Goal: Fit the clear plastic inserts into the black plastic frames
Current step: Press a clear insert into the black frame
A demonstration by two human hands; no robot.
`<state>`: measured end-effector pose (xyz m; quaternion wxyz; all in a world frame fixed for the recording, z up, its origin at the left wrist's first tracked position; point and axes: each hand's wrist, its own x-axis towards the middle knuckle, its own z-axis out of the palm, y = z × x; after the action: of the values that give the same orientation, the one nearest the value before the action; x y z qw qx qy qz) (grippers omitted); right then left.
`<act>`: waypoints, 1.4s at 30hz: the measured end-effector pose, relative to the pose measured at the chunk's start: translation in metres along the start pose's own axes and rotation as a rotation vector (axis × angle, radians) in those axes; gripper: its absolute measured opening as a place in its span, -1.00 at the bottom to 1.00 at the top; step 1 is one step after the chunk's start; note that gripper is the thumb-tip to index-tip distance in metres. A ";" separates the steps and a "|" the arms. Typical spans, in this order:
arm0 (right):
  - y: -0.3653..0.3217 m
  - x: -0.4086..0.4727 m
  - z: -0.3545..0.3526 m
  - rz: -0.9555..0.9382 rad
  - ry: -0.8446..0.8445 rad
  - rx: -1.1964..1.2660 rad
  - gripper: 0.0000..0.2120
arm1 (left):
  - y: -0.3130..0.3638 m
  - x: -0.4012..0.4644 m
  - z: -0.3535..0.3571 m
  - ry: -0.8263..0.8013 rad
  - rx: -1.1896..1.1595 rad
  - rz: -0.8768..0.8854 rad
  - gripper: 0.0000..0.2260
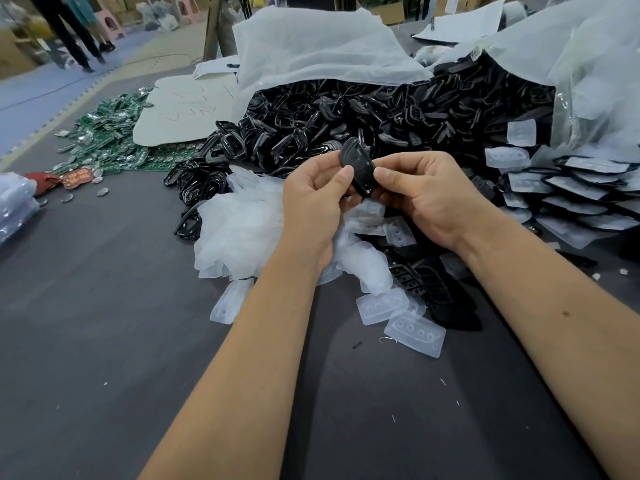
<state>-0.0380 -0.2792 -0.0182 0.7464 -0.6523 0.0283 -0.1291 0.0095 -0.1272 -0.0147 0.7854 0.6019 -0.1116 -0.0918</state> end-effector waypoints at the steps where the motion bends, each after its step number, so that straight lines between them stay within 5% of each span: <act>1: 0.000 0.000 0.000 -0.005 0.005 -0.010 -0.84 | 0.000 0.000 0.000 0.007 -0.003 -0.005 -0.83; 13: -0.010 -0.006 -0.003 -0.270 0.126 -0.531 -0.90 | -0.008 -0.003 0.000 -0.029 -0.002 0.094 -0.88; 22: -0.037 -0.038 -0.033 -0.415 0.082 -0.885 -0.82 | 0.010 0.000 0.017 -0.210 0.661 0.397 -0.67; 27: -0.056 -0.061 -0.075 -0.464 0.293 -1.086 -0.77 | 0.004 -0.006 0.090 -0.197 0.691 0.493 -0.81; 33: -0.069 -0.079 -0.116 -0.270 0.750 -1.234 -0.59 | -0.018 -0.015 0.190 -0.284 0.818 0.619 -0.88; 37: -0.063 -0.080 -0.126 -0.006 0.820 -1.311 -0.66 | -0.032 -0.018 0.215 -0.382 1.034 0.662 -0.89; 42: -0.060 -0.079 -0.126 -0.024 0.886 -1.290 -0.65 | -0.025 -0.019 0.200 -0.443 0.895 0.542 -0.72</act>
<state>-0.1502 -0.3894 0.0125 0.1373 -0.8452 0.3860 -0.3433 -0.0666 -0.3135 0.0104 0.4073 0.7923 -0.4520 0.0452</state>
